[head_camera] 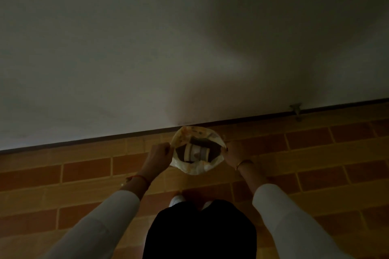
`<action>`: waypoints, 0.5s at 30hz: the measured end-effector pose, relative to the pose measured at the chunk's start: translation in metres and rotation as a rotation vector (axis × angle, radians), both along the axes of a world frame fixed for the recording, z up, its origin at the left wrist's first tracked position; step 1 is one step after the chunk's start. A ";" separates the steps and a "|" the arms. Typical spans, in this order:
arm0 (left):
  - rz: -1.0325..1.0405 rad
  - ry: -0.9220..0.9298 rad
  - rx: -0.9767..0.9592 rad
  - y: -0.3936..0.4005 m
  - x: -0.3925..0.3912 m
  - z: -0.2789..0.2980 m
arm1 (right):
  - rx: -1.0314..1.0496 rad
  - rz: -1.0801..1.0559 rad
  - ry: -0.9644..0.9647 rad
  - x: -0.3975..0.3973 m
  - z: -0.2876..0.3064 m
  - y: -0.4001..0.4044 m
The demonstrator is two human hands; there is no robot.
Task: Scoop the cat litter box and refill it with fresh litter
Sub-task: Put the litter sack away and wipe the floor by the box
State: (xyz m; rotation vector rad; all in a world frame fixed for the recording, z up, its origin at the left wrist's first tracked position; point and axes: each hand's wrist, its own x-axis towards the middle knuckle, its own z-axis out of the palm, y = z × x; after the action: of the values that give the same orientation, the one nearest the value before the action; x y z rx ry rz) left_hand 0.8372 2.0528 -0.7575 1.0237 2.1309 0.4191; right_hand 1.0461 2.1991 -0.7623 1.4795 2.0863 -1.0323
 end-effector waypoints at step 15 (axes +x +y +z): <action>0.011 -0.073 -0.166 0.007 0.003 -0.117 | -0.076 -0.005 -0.085 -0.007 -0.113 0.008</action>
State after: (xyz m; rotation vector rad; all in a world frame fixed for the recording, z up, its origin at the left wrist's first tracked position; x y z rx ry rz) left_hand 0.8406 2.0596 -0.8744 0.8904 2.0691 0.2754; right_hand 1.0394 2.2066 -0.8749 1.4664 1.9646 -1.0208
